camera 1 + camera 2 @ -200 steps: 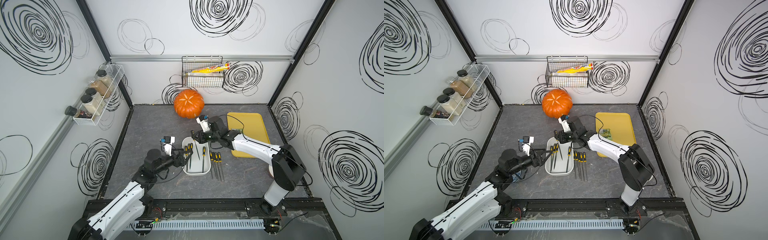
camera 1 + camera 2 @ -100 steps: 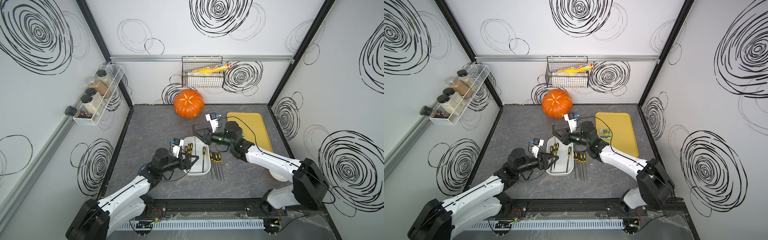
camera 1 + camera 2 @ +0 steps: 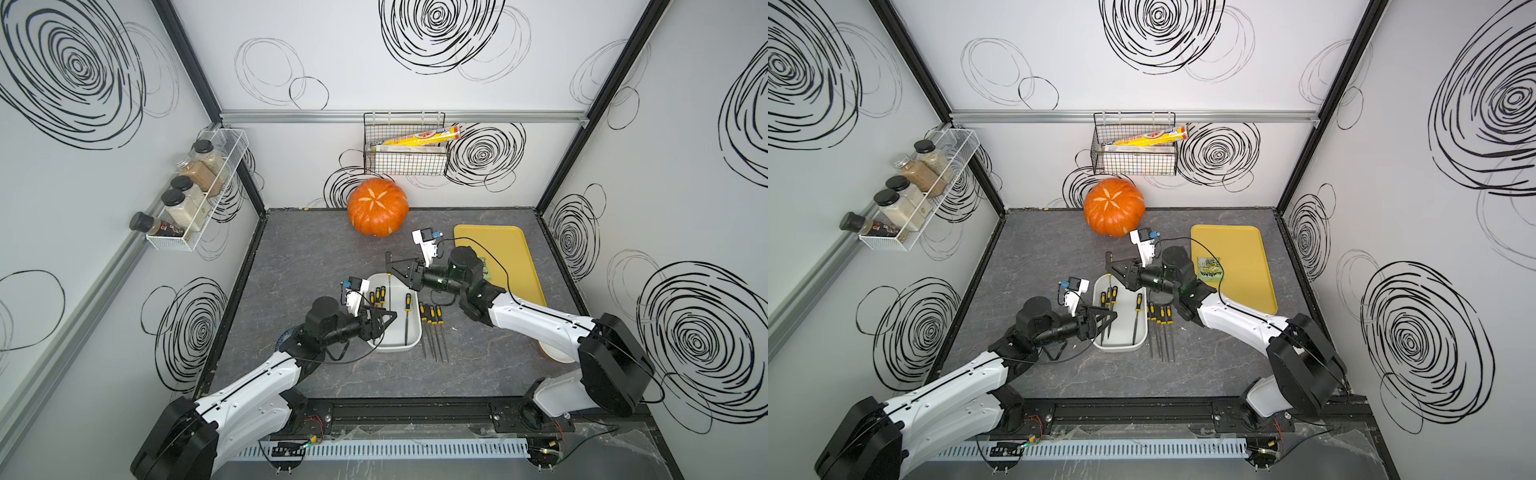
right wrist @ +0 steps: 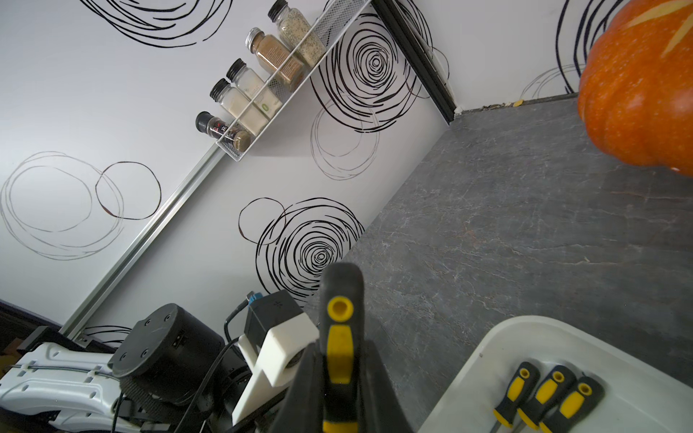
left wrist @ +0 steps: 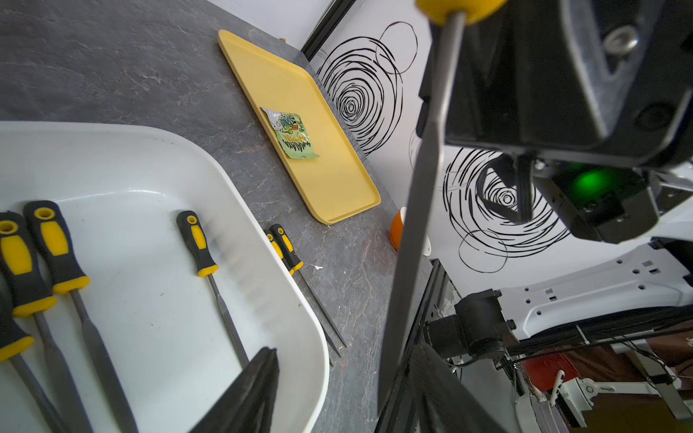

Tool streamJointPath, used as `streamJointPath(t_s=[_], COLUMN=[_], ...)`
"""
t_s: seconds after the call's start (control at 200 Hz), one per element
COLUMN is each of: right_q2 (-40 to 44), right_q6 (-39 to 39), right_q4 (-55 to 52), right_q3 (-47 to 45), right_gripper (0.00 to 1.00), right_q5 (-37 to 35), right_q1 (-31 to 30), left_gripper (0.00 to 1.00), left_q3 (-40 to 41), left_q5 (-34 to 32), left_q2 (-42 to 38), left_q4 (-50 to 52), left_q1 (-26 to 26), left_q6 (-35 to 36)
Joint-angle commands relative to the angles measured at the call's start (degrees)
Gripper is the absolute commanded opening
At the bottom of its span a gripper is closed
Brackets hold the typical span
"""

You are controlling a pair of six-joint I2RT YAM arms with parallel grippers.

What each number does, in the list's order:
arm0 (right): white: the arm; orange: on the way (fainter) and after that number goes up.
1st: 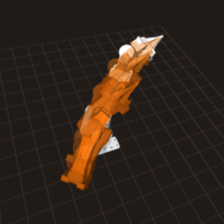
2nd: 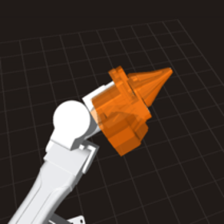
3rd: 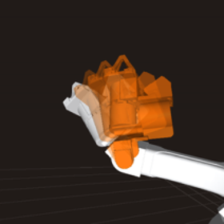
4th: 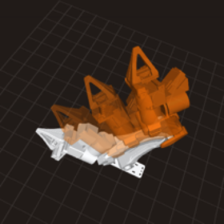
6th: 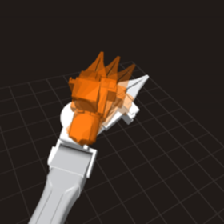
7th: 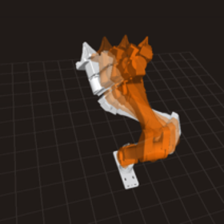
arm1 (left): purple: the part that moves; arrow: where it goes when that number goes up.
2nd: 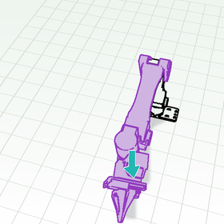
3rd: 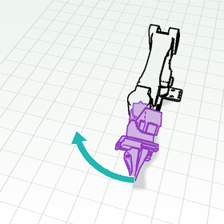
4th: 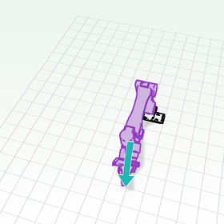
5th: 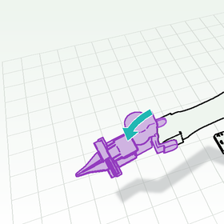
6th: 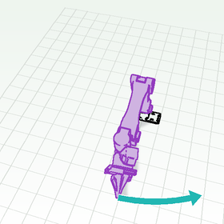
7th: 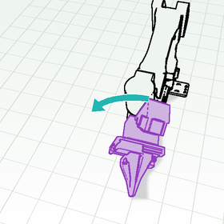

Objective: Take the file tool out of the storage box
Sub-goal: Pick up the file tool from the storage box.

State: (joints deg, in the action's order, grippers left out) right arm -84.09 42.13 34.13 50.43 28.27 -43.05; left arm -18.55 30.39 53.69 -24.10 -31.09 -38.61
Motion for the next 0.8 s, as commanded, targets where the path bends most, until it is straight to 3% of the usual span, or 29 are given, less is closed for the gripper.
streamJointPath(t_s=[0.0, 0.075, 0.19, 0.305, 0.561, 0.651, 0.721, 0.791], right_q2=[-1.2, -1.7, -3.0, -3.5, -3.4, -3.2, -3.2, -3.5], right_q6=[0.6, 0.8, 2.0, 2.2, 2.2, 3.1, 3.3, 3.3], right_q4=[2.5, 2.8, 4.8, 5.1, 6.0, 8.1, 8.3, 8.1], right_q3=[-0.6, -1.0, -1.4, -1.4, -2.5, -3.6, -3.8, -3.9], right_gripper=[0.05, 0.05, 0.06, 0.06, 0.06, 0.06, 0.10, 0.20], right_q5=[0.6, 0.4, 1.2, 1.1, 0.6, 0.7, 1.0, 1.6], right_q1=[-0.8, -1.1, -1.4, -1.9, -2.4, -2.6, -2.6, -2.6], left_gripper=[0.62, 0.61, 0.47, 0.46, 0.16, 0.12, 0.10, 0.02], left_q3=[-1.7, -1.8, -2.0, -2.0, -2.3, -2.4, -2.4, -2.4], left_q5=[-1.4, -1.2, -0.4, -0.2, 0.2, 0.4, 0.3, -0.7], left_q2=[-1.2, -1.0, -0.2, 0.2, 1.1, 1.6, 1.5, 0.5], left_q4=[-1.8, -1.9, -2.3, -2.2, -2.3, -2.3, -2.1, -1.1], left_q1=[-0.3, -0.3, -0.4, -0.4, -0.6, -0.7, -0.7, -0.8], left_q6=[0.9, 0.9, 0.9, 0.9, 1.0, 1.0, 1.1, 1.5])
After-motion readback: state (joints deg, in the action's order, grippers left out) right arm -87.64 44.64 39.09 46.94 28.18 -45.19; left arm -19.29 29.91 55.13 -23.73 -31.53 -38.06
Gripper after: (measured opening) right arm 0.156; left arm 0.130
